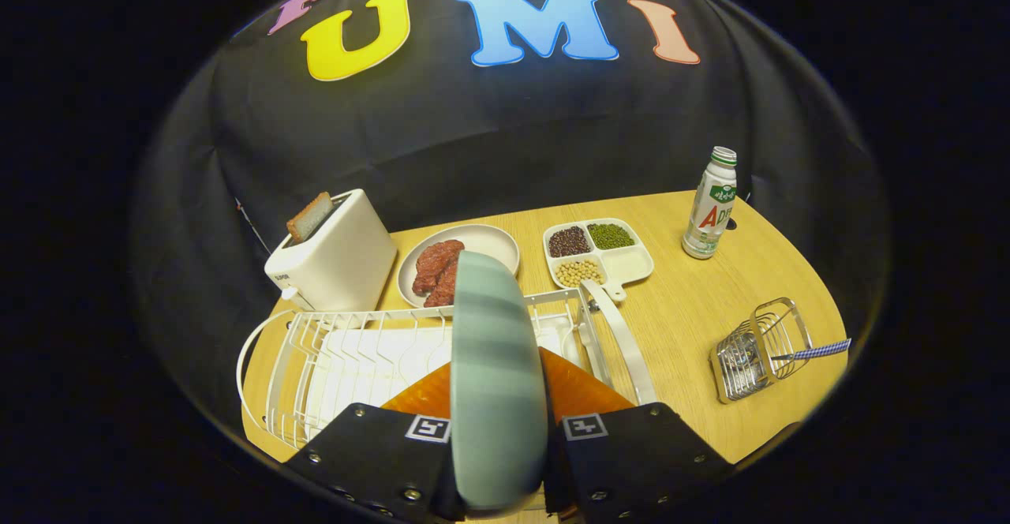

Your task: Take the plate from the dish rack, then take the spoon from the basket and place it into the plate.

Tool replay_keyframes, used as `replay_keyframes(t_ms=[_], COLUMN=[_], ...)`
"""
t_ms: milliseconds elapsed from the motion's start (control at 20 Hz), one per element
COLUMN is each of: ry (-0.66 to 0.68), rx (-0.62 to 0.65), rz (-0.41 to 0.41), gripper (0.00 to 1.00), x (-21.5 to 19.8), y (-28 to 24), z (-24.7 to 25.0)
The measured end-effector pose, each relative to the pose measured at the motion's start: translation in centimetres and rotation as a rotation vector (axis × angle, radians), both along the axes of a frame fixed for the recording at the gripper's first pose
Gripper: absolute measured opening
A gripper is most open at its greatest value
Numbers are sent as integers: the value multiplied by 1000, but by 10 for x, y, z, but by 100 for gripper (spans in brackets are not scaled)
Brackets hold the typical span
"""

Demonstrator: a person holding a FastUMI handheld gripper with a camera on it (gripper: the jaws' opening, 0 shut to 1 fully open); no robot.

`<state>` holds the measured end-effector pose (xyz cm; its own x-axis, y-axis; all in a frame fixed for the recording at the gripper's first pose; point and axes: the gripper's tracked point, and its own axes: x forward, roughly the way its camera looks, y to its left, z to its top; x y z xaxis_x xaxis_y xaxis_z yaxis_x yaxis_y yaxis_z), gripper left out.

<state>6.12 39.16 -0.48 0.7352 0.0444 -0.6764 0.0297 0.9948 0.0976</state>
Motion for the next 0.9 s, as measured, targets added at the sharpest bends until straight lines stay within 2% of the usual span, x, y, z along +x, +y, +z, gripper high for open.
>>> replay_keyframes(t_ms=[300, 600, 900], ry=[32, -16, -87], rx=[-160, -361, -541], rz=[-27, -69, -38], gripper=[32, 32, 32], x=[-2, -3, -19], y=[4, 9, 12], z=[9, 40, 86])
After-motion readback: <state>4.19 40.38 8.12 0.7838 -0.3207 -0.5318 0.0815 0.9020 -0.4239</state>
